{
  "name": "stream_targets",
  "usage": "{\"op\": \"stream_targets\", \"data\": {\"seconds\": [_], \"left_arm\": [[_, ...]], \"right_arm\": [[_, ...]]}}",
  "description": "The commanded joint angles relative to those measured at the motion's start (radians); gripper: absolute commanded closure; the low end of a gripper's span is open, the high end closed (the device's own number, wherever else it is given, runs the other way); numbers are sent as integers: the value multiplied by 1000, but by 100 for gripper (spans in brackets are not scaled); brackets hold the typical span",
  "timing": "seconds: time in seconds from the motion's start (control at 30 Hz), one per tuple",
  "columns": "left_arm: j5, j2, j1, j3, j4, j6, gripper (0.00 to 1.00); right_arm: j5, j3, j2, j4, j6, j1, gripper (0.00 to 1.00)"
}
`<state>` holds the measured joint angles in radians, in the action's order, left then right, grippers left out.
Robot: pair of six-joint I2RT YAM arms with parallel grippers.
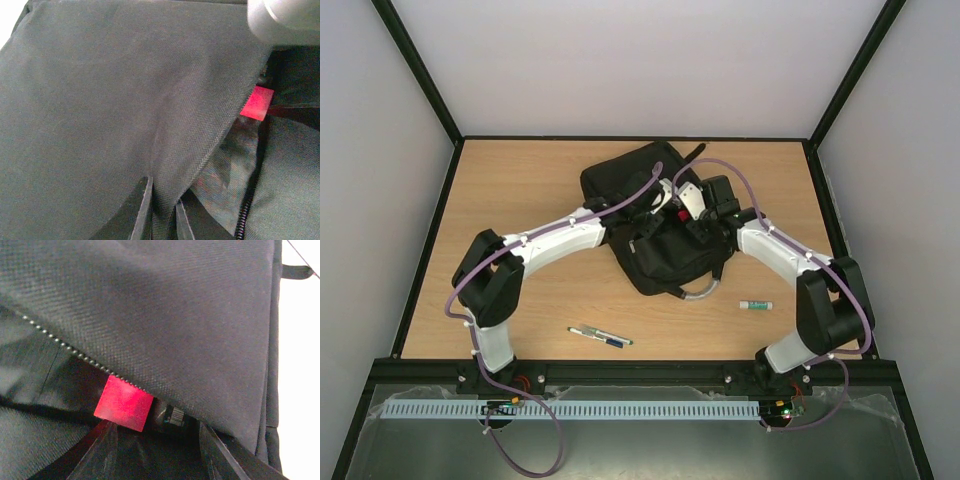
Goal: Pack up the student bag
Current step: Place the stationery in the student bag, then pick up the stationery from the center of the board.
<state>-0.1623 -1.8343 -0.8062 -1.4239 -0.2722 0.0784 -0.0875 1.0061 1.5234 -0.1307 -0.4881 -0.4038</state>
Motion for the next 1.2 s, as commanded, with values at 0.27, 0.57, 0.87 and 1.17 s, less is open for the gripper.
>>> {"op": "stream_targets", "data": {"seconds": [0.27,0.57,0.87,1.17], "left_arm": [[27,19,-17,-30,11,13,91],[20,17,-17,-25,13,12,91],[23,6,-17,-32,9,11,91],[42,-8,-17,-45,-2,6,91]], "right_arm": [[-170,-33,60,251,220,2,55],[-18,-55,-31,87,189,13,52],[69,-125,-276,-232,59,28,45],[177,-146,-366,-662,-332,248,53]]}}
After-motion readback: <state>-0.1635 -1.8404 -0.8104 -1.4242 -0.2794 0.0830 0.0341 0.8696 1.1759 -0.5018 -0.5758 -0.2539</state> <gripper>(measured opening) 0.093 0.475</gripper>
